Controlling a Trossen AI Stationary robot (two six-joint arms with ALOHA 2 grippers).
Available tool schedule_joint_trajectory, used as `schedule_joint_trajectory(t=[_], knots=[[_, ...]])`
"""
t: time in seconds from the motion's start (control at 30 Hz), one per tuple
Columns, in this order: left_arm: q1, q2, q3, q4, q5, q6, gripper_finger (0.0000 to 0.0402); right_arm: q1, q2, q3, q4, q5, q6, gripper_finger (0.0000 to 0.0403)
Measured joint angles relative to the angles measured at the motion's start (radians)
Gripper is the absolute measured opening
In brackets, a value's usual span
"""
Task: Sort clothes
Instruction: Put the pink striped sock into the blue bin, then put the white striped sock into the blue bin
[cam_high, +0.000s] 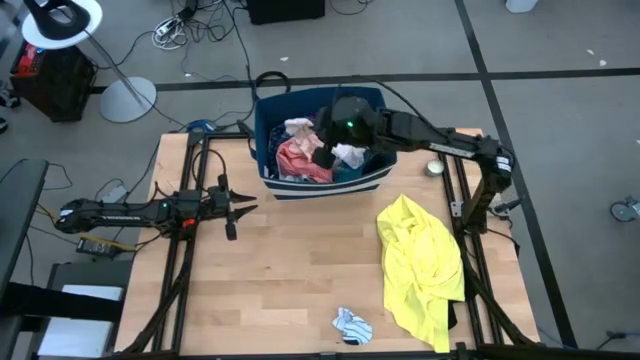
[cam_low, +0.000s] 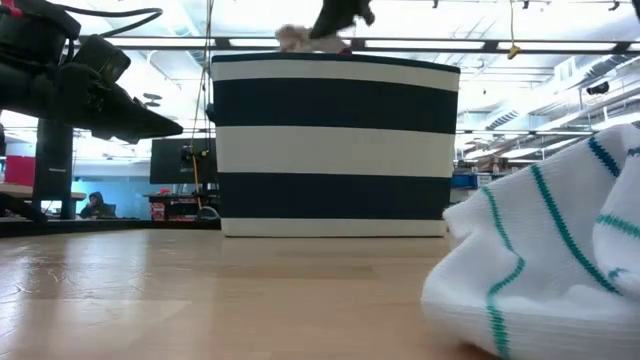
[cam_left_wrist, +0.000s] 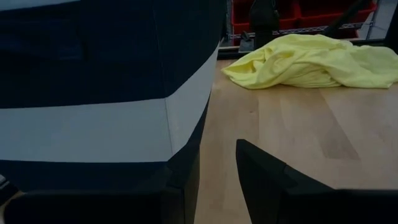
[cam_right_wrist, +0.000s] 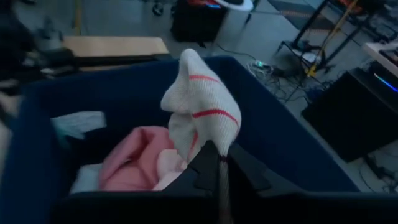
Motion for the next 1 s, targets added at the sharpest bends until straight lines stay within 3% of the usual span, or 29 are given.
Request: schedule_joint_trajectory(t=[0.3, 0.57, 0.73, 1.0], knots=[[0.000, 0.000, 0.000, -0.001, -0.002, 0.004, 0.0110, -0.043, 0.106, -0.001, 0.043, -0.077, 0.002, 0.0079], [0.000, 0.000, 0.000, -0.003, -0.002, 0.004, 0.0110, -0.036, 0.066, -0.002, 0.030, -0.043, 0.004, 0.0150], [0.000, 0.000, 0.000, -0.004, -0.002, 0.004, 0.0110, -0.010, -0.001, -0.001, -0.069, -0.034, 0.025, 0.0174], [0.000, 0.000, 0.000, -0.008, -0.002, 0.004, 0.0110, 0.049, -0.106, -0.001, -0.353, -0.034, 0.210, 0.0182]])
